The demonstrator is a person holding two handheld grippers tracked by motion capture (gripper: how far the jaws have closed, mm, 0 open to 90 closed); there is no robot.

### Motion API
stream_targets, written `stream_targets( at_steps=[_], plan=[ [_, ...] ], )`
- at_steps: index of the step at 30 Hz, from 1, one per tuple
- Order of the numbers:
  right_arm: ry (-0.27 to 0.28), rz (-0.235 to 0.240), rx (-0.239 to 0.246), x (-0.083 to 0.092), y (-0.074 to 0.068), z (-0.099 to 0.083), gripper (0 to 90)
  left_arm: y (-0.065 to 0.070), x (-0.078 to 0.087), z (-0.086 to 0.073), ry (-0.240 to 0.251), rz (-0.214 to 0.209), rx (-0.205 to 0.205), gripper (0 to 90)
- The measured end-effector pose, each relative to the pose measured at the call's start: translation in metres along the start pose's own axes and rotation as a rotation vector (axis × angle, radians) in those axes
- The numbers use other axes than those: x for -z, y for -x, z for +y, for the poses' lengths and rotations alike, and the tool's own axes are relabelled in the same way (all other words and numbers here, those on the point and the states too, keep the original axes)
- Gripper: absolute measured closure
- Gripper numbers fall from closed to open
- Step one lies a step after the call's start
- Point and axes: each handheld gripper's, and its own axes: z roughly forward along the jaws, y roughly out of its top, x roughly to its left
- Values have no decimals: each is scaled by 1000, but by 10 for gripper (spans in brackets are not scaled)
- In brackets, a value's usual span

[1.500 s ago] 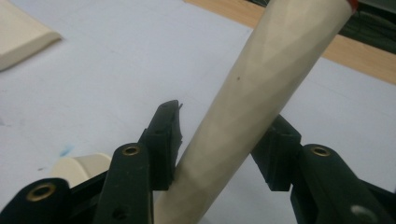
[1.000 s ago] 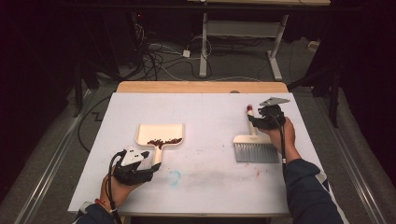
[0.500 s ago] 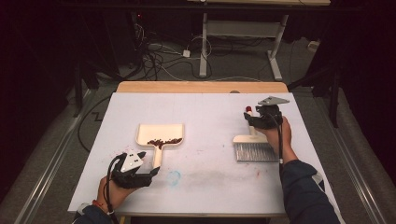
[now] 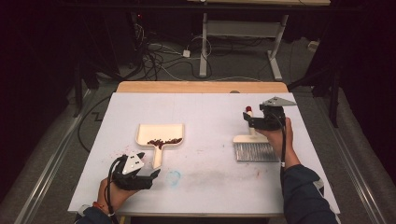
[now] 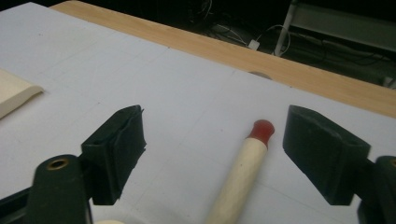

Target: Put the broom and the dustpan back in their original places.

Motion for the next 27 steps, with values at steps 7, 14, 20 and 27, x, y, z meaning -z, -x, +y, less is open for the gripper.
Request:
stream_targets(
  at_steps=[7,14,20,27],
  plan=[
    [42,-7,16,8,-8,5,158,3,-1,1,-1,-3,-10,186],
    [67,0,16,14,-12,7,161,4,-2,1,-4,1,-14,186],
    [103,0,26,23,-16,10,162,3,-1,1,0,7,-14,186],
    [118,2,63,31,-23,14,162,4,-1,1,-7,8,-21,186]
  ],
)
